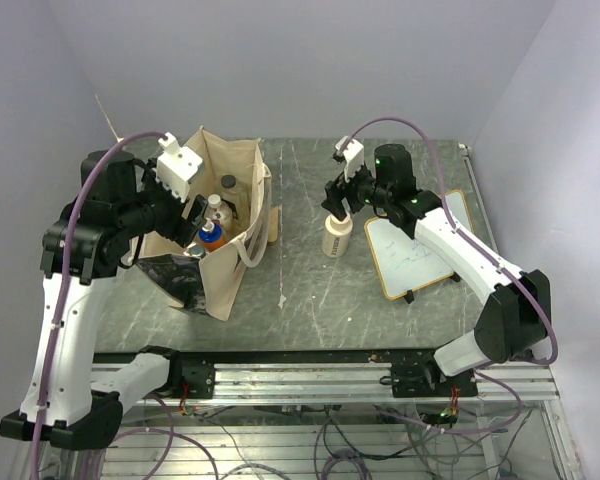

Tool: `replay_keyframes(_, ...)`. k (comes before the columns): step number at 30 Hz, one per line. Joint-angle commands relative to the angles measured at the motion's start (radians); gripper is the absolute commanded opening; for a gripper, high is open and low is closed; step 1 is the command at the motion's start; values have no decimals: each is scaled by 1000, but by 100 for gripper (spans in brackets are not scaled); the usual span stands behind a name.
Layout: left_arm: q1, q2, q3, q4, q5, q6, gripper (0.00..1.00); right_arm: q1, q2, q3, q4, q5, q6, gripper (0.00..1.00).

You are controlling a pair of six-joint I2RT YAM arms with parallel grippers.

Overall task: Place the personal care products into the canvas bag
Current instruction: Pick up the care product from the center of the board.

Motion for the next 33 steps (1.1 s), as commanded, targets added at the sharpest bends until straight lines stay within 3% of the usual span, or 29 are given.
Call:
replay_keyframes(1,6,34,108,-170,40,121,82,-11,-17,-29,-58,-11,-54,72)
replay_keyframes(7,6,31,247,-458,3,280,81,-11,-20,-65,-65,-30,-55,72)
replay_keyframes(12,6,-39,200,-461,-12,337,76,-11,-27,-93,-44,-52,-48,72)
replay_keyframes(24,6,-15,-82,-421,26,465,69,-11,-19,-86,-44,-58,-58,72)
replay_keyframes(26,6,-19,-110,-435,33,506,62,-11,-23,-93,-42,-60,-57,72)
replay_keyframes(31,5,-95,-185,-461,59,582,18,-11,-29,-128,-25,-58,-43,72)
replay_keyframes(33,5,-136,-230,-461,87,634,12,-11,-28,-138,-20,-58,-39,72)
